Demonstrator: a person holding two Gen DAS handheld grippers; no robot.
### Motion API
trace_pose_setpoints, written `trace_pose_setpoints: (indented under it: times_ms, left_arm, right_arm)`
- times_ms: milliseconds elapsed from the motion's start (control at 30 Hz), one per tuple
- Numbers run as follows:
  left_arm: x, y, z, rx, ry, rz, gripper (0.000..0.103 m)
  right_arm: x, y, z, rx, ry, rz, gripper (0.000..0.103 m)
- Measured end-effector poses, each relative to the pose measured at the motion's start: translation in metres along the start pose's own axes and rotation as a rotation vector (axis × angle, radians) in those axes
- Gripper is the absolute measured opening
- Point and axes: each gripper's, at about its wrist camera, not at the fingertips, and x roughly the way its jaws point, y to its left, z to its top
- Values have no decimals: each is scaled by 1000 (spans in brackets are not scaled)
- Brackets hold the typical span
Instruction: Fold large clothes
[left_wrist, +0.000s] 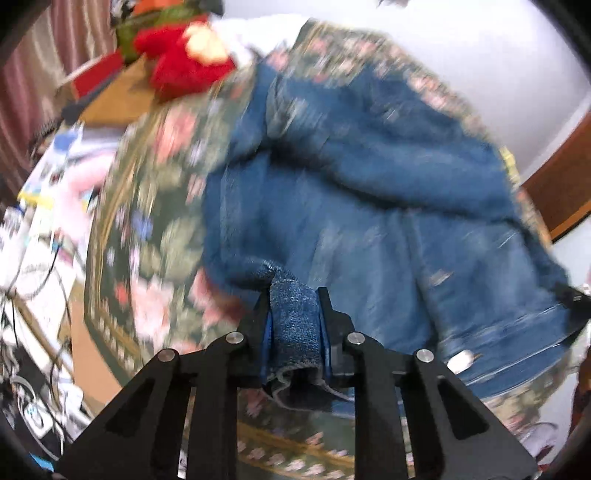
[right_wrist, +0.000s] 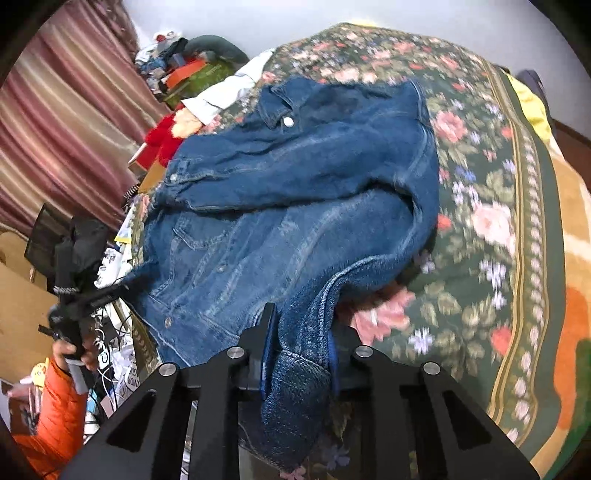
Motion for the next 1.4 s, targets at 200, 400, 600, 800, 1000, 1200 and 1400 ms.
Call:
trace_pose_setpoints:
  times_ms: [200, 400, 600, 800, 1000, 1200, 1400]
  left_arm:
    - [-45, -23, 69, 30, -167, -102, 18]
    - [-44, -13, 159, -25, -263, -55, 17]
    - [31, -4, 238, -90, -215, 67, 17]
    - [136, 14, 248, -114, -62, 197, 19]
    - [166, 22, 232, -72, -47, 250, 23]
    - [163, 17, 234, -34, -20, 270, 25]
    - [110, -7, 231, 71, -78, 317, 63]
  right_arm:
    - [-17, -1, 44, 17, -111, 52, 19]
    - [-29, -18, 111, 51, -256, 4, 18]
    - [20, -51, 188, 87, -267, -152, 18]
    - [94, -84, 236, 113, -151, -180, 18]
    - [127, -122, 236, 160, -20, -67, 19]
    - [71, -136, 217, 137, -90, -348, 19]
    - [23, -139, 188, 93, -74, -308, 19]
